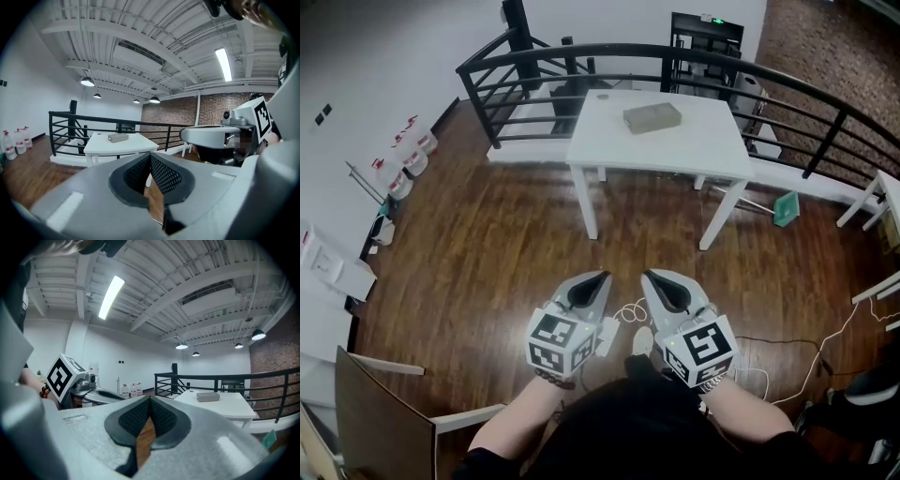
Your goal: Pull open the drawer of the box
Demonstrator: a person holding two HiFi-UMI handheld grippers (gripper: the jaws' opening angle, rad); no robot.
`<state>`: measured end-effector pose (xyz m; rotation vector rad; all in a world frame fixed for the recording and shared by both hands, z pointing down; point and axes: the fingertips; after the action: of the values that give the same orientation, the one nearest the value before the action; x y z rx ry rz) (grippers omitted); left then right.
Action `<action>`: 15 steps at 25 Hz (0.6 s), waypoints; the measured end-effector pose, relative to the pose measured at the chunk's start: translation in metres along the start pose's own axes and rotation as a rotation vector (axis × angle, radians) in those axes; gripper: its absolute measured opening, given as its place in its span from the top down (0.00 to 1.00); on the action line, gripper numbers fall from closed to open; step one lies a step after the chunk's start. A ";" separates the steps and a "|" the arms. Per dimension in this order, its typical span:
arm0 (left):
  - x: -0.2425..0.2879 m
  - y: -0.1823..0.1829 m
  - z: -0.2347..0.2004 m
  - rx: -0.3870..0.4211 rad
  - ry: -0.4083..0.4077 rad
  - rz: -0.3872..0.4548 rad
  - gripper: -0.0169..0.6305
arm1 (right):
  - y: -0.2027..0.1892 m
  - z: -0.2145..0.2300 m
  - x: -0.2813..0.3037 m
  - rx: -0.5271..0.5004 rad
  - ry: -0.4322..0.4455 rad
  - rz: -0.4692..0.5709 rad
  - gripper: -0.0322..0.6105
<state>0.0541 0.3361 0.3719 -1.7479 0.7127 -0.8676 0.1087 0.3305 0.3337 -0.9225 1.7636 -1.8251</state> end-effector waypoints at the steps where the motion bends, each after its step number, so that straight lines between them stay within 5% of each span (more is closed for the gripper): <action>1: 0.013 0.005 -0.012 0.000 0.002 -0.004 0.95 | 0.001 0.011 0.014 0.004 -0.002 0.002 0.96; 15: 0.165 0.060 -0.141 -0.047 0.035 -0.042 0.95 | 0.013 0.143 0.170 0.013 0.031 -0.039 0.96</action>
<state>0.0278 0.1125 0.3835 -1.7991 0.7265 -0.9186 0.0936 0.1085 0.3433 -0.9339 1.7621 -1.8828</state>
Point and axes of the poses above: the fingertips, and each gripper's own axes: x forward along the fingers, z to its right, y out of its top, and after that the axes turned 14 degrees about -y, right-handed
